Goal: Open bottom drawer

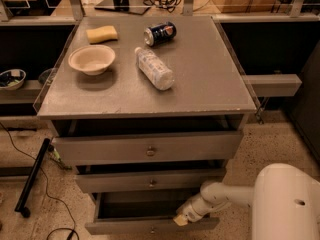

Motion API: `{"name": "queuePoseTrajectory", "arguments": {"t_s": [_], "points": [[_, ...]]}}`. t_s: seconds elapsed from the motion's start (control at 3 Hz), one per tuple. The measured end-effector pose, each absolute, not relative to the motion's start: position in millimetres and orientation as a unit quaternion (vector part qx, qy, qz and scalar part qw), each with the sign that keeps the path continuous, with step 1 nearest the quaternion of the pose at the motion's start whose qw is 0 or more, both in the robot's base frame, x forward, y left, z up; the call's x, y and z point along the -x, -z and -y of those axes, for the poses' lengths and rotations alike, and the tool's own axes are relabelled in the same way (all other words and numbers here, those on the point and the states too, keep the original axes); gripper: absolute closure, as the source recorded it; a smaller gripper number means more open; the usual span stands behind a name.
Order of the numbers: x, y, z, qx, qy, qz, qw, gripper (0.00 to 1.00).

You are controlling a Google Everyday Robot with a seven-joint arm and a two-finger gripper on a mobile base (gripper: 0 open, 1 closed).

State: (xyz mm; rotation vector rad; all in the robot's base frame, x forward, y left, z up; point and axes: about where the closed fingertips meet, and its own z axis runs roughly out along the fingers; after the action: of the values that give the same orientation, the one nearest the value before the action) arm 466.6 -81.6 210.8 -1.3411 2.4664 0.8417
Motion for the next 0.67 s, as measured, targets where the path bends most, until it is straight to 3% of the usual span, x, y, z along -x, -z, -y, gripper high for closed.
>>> {"name": "queuePoseTrajectory", "arguments": {"t_s": [0.33,0.67], "points": [[-466.6,-210.8,81.6,0.455,-0.286,-0.837,0.105,1.00],[-466.5,-210.8,81.6,0.455,-0.286,-0.837,0.105,0.81]]}}
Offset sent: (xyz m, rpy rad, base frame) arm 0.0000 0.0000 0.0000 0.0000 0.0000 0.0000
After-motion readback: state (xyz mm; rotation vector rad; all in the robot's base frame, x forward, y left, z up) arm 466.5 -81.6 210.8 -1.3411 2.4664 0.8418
